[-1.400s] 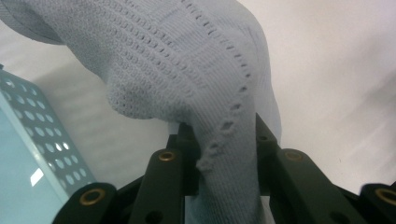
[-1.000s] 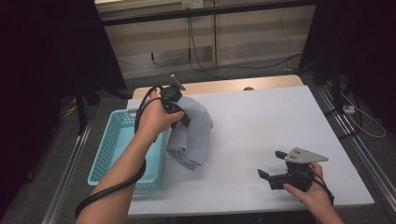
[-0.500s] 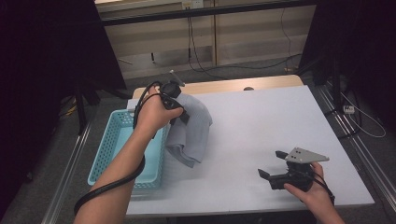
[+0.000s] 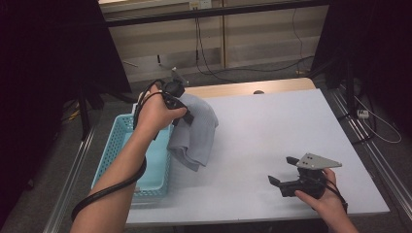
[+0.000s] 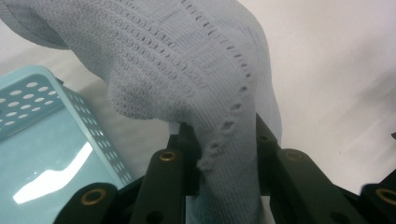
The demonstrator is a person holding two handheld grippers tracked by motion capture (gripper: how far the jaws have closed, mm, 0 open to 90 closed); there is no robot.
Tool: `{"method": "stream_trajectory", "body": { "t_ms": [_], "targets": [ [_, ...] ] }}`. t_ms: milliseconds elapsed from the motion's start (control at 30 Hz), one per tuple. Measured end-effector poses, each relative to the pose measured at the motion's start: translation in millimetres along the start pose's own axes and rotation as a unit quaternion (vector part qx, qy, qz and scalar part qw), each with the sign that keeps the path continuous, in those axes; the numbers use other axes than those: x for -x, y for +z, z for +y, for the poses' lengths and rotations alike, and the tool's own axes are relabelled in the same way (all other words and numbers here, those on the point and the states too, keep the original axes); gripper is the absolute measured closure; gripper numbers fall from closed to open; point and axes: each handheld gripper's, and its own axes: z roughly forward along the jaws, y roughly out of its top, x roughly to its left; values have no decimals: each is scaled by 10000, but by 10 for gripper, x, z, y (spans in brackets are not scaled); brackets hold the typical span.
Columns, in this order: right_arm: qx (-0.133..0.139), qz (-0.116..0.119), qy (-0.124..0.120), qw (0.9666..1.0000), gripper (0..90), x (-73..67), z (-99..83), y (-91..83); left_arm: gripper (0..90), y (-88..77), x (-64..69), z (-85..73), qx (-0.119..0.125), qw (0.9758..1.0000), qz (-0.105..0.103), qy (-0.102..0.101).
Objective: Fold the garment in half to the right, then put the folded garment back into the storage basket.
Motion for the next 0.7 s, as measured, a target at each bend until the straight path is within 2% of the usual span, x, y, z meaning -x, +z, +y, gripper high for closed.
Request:
{"method": "stream_trajectory", "body": {
  "t_ms": [367,700],
  "targets": [
    [1,54,-20,10000,55,-16,26,43,731,-125,-100,38,-20,10000,84,18],
    [6,61,-36,10000,55,-19,25,22,732,-332,-153,111,115,9995,273,75]
  ]
}}
